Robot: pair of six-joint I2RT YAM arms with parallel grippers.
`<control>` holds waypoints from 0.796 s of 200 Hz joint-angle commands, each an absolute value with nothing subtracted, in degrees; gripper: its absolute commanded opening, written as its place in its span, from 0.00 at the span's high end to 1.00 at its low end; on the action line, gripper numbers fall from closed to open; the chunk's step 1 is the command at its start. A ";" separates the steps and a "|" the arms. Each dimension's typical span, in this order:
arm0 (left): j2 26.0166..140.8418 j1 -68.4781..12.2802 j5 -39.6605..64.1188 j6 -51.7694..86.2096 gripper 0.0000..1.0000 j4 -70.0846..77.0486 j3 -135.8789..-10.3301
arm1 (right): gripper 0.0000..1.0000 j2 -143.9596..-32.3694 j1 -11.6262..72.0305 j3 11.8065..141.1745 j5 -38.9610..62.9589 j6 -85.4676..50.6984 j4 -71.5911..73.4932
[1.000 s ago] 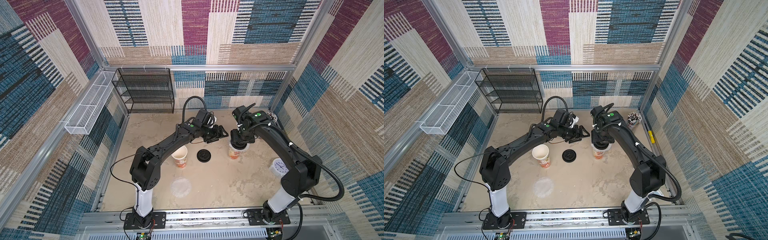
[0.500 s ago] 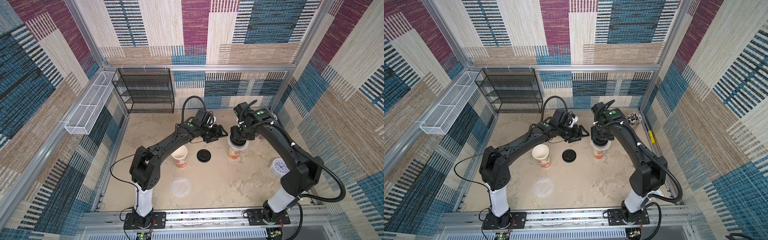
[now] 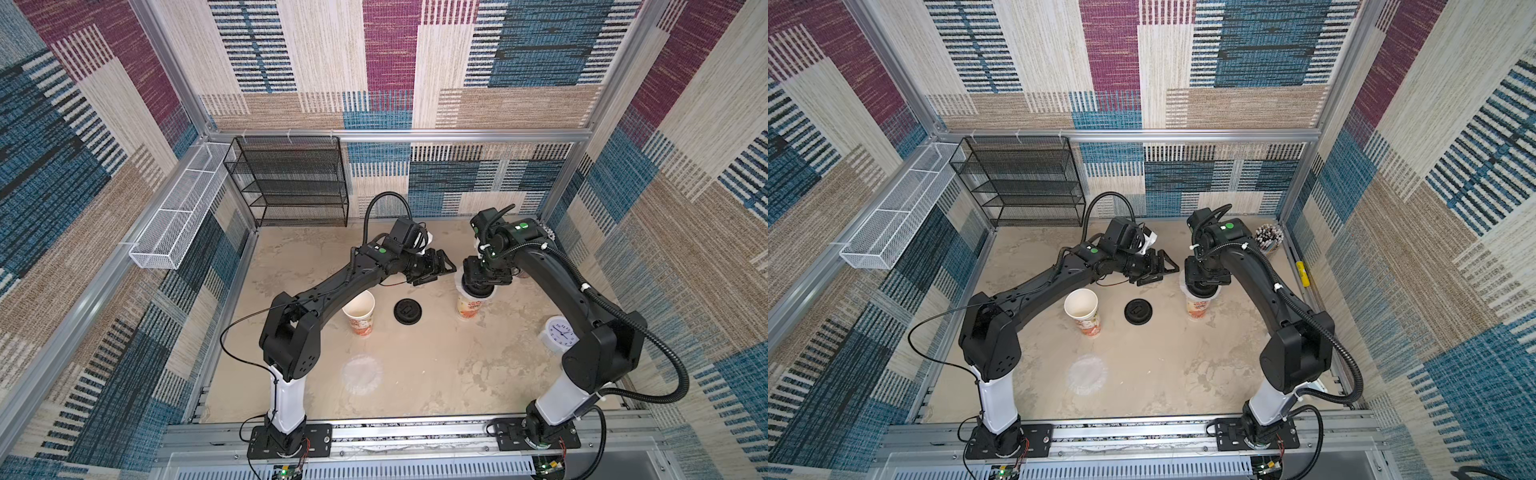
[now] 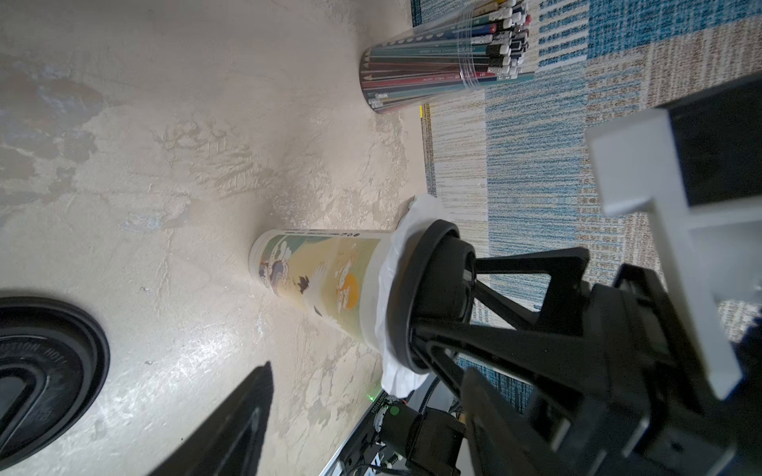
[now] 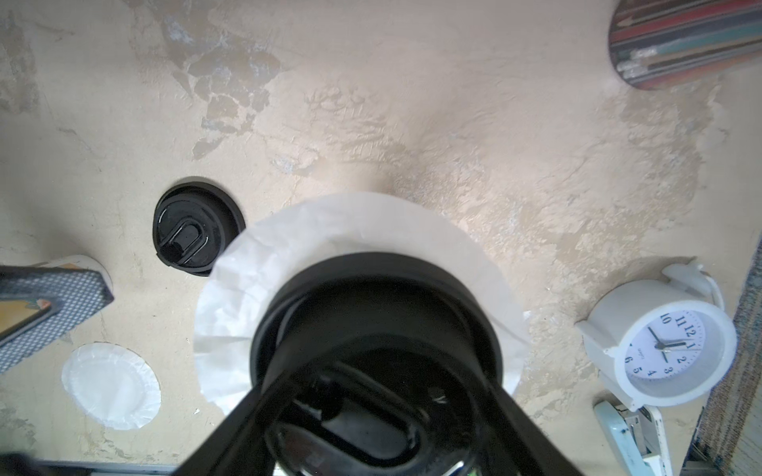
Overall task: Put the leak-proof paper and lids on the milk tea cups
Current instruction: Secure the cup lid on the cup.
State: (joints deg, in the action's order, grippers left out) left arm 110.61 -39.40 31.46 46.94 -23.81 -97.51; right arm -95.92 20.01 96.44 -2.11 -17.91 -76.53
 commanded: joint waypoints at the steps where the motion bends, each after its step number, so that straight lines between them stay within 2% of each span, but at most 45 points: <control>1: 110.51 -39.35 31.46 45.76 0.25 -23.47 -97.91 | 0.34 -96.50 19.86 97.11 -1.69 -16.96 -76.48; 159: 110.74 -39.37 31.77 45.74 0.25 -23.51 -98.08 | 0.28 -95.07 19.46 95.62 0.35 -15.88 -76.65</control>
State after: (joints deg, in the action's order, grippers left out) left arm 110.61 -39.40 31.48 46.94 -23.81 -97.51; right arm -95.74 19.38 95.81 -0.01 -15.73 -76.58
